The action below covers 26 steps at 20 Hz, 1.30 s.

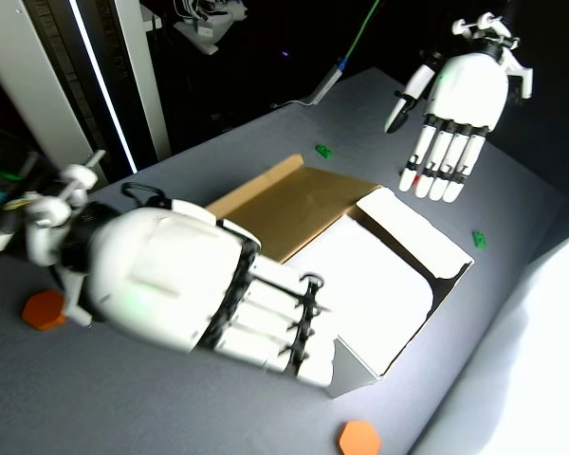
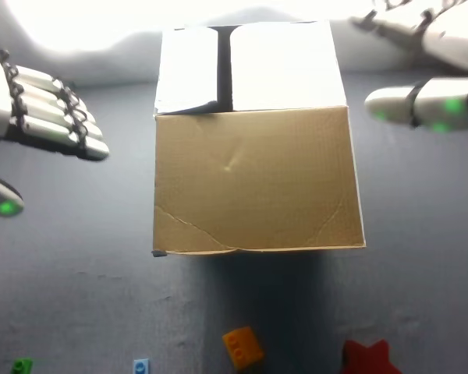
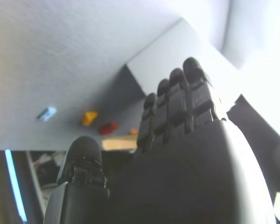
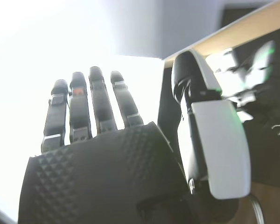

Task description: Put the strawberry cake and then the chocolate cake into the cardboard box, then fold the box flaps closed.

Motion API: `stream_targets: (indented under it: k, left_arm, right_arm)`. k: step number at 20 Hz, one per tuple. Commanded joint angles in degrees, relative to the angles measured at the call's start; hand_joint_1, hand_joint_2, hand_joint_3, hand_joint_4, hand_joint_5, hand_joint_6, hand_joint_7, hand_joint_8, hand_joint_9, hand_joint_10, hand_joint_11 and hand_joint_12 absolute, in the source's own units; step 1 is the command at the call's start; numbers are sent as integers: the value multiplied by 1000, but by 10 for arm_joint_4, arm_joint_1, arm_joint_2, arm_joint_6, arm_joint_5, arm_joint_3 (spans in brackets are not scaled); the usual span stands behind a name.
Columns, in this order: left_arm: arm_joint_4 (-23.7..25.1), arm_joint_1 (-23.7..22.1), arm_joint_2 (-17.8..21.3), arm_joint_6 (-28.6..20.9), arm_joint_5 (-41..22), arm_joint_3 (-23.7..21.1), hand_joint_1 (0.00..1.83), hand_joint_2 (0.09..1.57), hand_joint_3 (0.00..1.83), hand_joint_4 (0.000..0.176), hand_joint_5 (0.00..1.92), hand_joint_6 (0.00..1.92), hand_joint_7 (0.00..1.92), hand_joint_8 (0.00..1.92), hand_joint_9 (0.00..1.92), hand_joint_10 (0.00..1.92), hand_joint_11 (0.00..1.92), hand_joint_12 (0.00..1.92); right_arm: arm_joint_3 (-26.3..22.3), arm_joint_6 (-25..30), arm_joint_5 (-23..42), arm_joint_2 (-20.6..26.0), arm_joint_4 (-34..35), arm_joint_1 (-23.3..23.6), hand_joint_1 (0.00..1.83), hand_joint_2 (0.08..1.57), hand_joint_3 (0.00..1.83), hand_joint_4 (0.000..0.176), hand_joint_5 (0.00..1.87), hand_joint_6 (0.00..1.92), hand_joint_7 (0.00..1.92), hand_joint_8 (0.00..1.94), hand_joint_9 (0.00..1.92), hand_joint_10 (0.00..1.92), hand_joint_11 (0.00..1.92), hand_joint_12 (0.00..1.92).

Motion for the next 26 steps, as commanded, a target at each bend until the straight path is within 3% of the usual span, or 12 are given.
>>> stream_targets:
  k: [1,3,6,9,15,16,18,20,26]
  left_arm:
    - [-53,7,8,12,2,-8,0,1351,0,25,76,6,113,4,116,3,0,409]
    - [-83,40,22,33,2,-43,0,1347,0,27,75,3,119,4,123,4,0,436]
    - [-119,80,39,59,5,-93,0,1350,0,21,54,0,100,2,98,2,0,355]
    - [-152,124,45,95,19,-134,0,1345,0,25,61,0,115,2,119,7,0,399]
    - [-197,181,35,147,59,-183,0,1344,0,24,62,3,111,2,110,3,0,340]
    - [-202,188,29,148,65,-186,0,1347,0,22,75,6,116,2,117,4,0,360]
    - [-209,203,16,154,78,-191,0,1347,0,21,69,2,119,1,112,1,0,388]
    - [-217,209,7,163,88,-196,0,1346,0,24,69,1,120,1,119,2,0,394]
    - [-236,182,5,155,97,-210,0,1345,0,21,46,1,109,0,109,2,0,359]
  right_arm:
    - [-1,10,50,13,-2,6,100,1277,0,0,25,1,109,0,80,14,0,79]
    - [-11,9,44,40,19,-1,116,1279,1,0,16,2,91,0,60,5,0,2]
    - [-43,16,44,101,21,-19,107,1279,1,0,9,0,76,0,50,0,0,0]
    - [-60,33,50,142,21,-26,98,1282,2,0,19,4,87,3,72,9,5,4]
    - [-60,47,79,142,21,-38,83,1288,2,0,26,9,89,6,74,9,20,31]
    - [-60,49,79,142,21,-38,87,1290,0,0,16,3,83,1,73,7,3,103]
    - [-60,50,79,142,21,-38,50,1299,1,0,0,0,60,0,53,1,0,49]
    - [-59,58,83,142,21,-38,71,1289,0,0,23,7,78,4,77,10,0,122]
    - [-57,74,97,142,21,-39,90,1288,0,0,12,0,65,1,58,1,0,31]
